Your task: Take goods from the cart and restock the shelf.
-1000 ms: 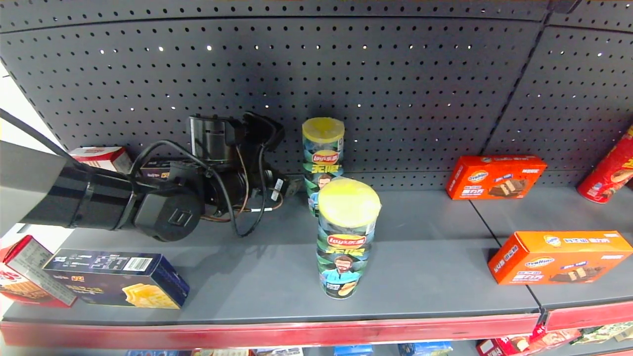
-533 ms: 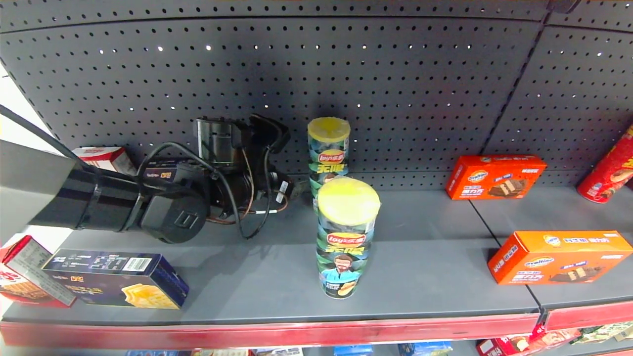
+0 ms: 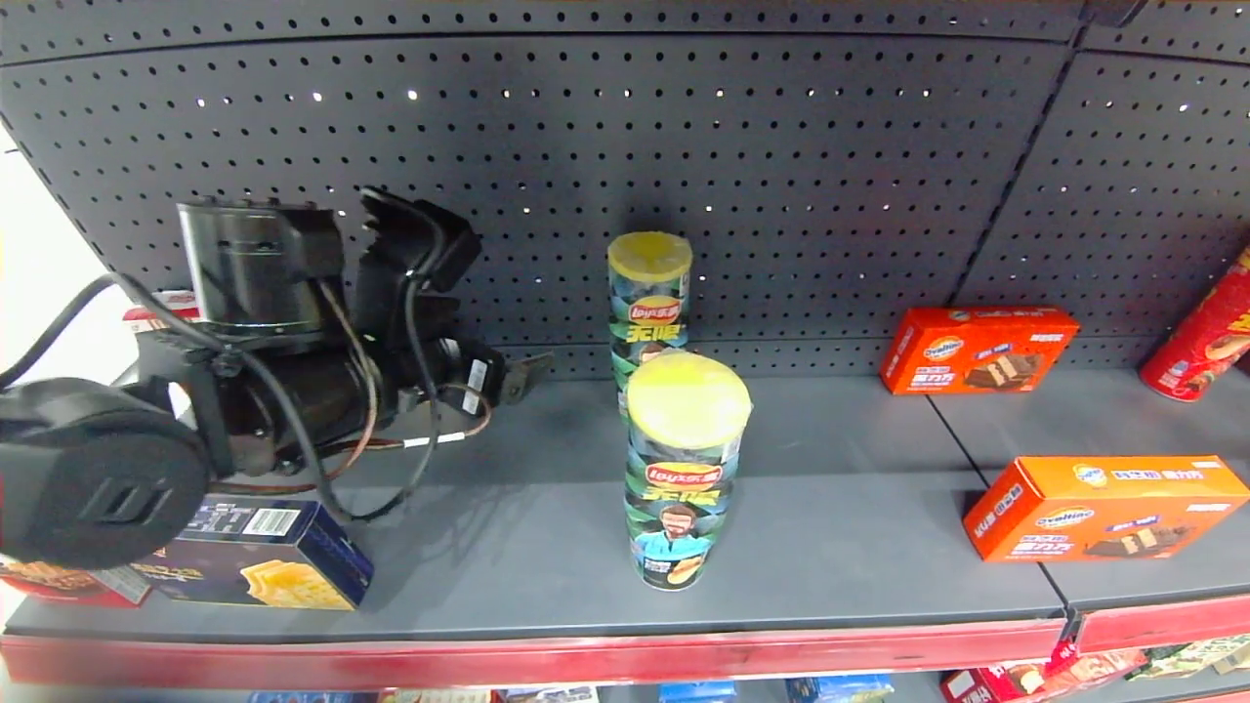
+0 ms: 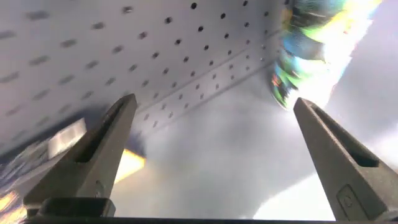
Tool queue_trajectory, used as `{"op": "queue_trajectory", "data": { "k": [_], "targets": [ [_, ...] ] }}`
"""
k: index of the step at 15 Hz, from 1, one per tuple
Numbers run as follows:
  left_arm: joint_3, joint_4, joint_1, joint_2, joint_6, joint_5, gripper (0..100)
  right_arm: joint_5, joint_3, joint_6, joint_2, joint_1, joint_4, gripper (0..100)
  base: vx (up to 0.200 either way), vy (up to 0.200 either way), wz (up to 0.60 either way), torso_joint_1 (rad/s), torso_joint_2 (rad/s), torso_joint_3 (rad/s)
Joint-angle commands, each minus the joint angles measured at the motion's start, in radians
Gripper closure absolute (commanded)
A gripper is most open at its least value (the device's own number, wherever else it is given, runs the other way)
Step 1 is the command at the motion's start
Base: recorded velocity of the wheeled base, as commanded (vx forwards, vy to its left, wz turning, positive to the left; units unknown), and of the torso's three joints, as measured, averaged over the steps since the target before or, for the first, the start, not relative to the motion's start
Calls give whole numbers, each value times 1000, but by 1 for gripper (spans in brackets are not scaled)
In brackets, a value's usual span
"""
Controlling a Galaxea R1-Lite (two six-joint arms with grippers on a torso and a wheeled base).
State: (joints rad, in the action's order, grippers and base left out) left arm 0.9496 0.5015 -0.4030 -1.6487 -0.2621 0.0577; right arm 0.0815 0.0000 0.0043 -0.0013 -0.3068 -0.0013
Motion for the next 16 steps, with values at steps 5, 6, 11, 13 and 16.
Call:
{"op": "queue_trajectory", "data": {
  "k": [5,6,11,13,16],
  "targets": [
    [-279,-9,76,402,3,1,0,0,0,0,1,0,0,0,0,0,0,0,0,0],
    [-356,-6,79,455,6,-1,0,-3,0,-4,1,0,0,0,0,0,0,0,0,0],
    [-440,6,158,532,29,-12,0,-111,-5,-21,32,23,-3,0,0,0,0,0,0,0],
    [-436,5,159,535,40,-15,0,-117,-387,23,405,29,-5,0,0,0,0,0,0,0],
    [-423,-6,156,535,26,-12,0,-246,-598,13,724,147,-14,0,0,0,0,0,0,0]
  ]
}}
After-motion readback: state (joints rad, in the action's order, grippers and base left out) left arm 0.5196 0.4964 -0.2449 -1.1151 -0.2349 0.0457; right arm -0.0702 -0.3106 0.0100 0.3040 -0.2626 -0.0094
